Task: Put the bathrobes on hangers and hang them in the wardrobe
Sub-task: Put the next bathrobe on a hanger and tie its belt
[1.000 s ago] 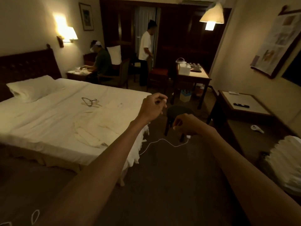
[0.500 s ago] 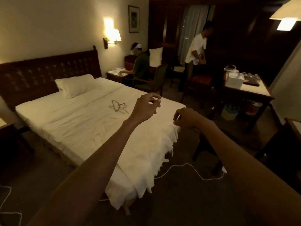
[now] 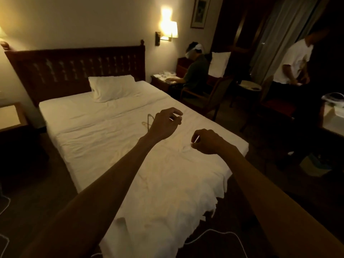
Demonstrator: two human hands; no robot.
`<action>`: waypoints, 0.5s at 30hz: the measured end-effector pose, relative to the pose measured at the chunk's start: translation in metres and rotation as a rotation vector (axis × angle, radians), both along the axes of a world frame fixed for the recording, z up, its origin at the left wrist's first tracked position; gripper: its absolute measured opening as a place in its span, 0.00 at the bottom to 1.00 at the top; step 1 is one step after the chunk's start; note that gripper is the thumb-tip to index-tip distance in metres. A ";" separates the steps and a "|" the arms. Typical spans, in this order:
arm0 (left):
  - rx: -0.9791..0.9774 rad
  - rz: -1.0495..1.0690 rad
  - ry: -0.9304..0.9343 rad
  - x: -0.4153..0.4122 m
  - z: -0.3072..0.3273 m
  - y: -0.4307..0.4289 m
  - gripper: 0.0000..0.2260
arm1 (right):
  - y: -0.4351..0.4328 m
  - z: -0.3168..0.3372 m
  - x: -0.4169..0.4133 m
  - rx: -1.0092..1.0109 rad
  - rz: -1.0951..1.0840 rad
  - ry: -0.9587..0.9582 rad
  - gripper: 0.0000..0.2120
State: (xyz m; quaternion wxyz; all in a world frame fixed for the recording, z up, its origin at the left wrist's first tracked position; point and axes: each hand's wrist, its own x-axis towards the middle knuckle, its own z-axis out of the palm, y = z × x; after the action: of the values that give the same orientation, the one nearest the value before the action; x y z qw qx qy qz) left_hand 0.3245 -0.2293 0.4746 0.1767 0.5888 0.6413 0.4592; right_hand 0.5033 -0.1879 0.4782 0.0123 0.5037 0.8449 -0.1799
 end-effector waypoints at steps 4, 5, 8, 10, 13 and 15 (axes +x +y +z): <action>-0.071 0.073 -0.016 -0.024 -0.027 0.056 0.07 | 0.072 -0.029 -0.025 -0.048 0.057 -0.024 0.13; -0.095 0.092 -0.011 -0.030 -0.036 0.070 0.07 | 0.090 -0.036 -0.029 -0.057 0.066 -0.029 0.13; -0.146 0.161 0.002 -0.050 -0.064 0.110 0.05 | 0.148 -0.057 -0.040 -0.077 0.105 -0.035 0.13; -0.177 0.210 0.006 -0.060 -0.082 0.143 0.04 | 0.192 -0.072 -0.045 -0.093 0.126 -0.026 0.13; -0.231 0.298 0.016 -0.070 -0.118 0.195 0.06 | 0.264 -0.103 -0.054 -0.129 0.164 -0.018 0.14; -0.268 0.363 0.013 -0.073 -0.146 0.230 0.07 | 0.311 -0.129 -0.062 -0.157 0.197 -0.028 0.14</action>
State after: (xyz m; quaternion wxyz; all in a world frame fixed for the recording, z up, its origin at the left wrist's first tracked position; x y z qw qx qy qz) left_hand 0.2512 0.0005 0.3286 0.1637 0.4377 0.7931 0.3906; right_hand 0.4410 0.1229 0.3495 0.0811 0.4184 0.8733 -0.2362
